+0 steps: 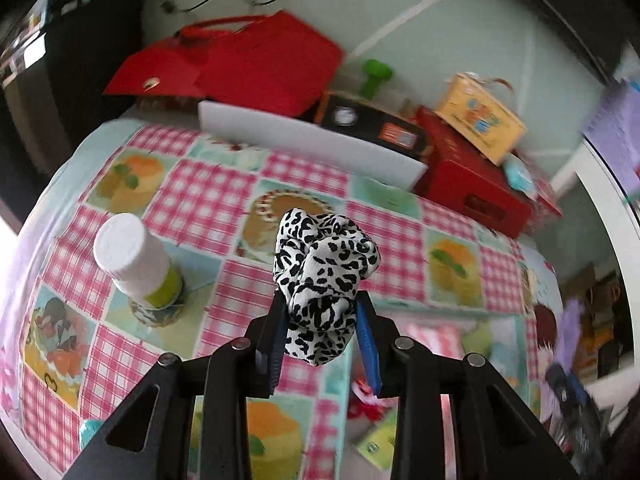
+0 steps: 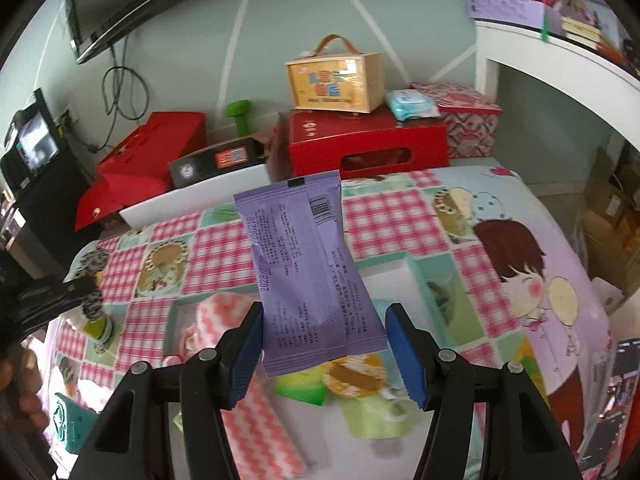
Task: Organize soft objects
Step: 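Carry the leopard scrunchie with left tool while right carries the purple packet to tray, then open left tool to drop the scrunchie while right releases the purple packet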
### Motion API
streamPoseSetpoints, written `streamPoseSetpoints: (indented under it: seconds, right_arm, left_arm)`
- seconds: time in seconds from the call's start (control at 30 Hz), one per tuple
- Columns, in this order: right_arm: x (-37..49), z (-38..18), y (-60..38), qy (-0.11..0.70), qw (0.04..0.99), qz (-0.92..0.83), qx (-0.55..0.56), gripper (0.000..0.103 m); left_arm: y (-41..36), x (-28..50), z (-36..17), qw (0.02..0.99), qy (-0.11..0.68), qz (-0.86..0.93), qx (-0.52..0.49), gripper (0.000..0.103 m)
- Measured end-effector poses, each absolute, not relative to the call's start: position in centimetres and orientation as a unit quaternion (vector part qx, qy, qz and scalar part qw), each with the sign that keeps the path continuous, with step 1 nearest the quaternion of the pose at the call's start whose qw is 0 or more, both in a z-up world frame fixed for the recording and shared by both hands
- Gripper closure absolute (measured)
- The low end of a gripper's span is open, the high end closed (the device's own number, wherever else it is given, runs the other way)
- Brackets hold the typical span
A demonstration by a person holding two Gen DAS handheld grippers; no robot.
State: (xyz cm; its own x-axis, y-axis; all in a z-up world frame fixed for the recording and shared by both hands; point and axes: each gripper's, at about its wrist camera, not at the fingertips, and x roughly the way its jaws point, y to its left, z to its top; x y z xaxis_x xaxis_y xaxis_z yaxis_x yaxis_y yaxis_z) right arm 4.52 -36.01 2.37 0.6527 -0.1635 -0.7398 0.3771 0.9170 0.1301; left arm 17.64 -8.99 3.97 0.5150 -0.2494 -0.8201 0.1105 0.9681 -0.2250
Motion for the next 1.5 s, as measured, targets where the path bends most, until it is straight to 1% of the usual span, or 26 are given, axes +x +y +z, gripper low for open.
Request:
streamPoseSetpoints:
  seconds: [0.23,0.53,0.73,0.93,1.03,1.1,1.5]
  right_arm:
    - [3.7,2.1,-37.6,0.397,0.891,-0.170,0.137,0.039]
    - [4.6,0.8,-36.7,0.425,0.885,-0.138,0.132,0.039]
    - [5.6,-1.3,-35.8,0.463,0.868,-0.124,0.134,0.039]
    - [6.3,-1.9,-34.3,0.477,0.865,-0.096,0.123,0.039]
    - [6.5,-2.3,-33.8,0.486,0.862,-0.094,0.114,0.038]
    - [6.6,-2.5,-33.7,0.491,0.859,-0.095,0.112,0.038]
    - [6.7,-2.7,-33.3,0.499,0.855,-0.089,0.109,0.036]
  left_arm:
    - [-12.1,14.9,4.0,0.860,0.485,-0.157,-0.037,0.069]
    - [-16.4,12.6,0.7,0.831,0.514,-0.215,0.007,0.069]
    - [-17.5,11.8,-0.4,0.821,0.522,-0.232,0.019,0.069]
    - [-17.7,11.6,-1.2,0.812,0.531,-0.242,0.018,0.069]
    - [-17.9,11.5,-1.4,0.808,0.535,-0.248,0.016,0.063]
    - [-17.9,11.5,-1.4,0.807,0.536,-0.248,0.016,0.056]
    - [-17.0,11.6,-0.9,0.806,0.540,-0.241,0.007,0.055]
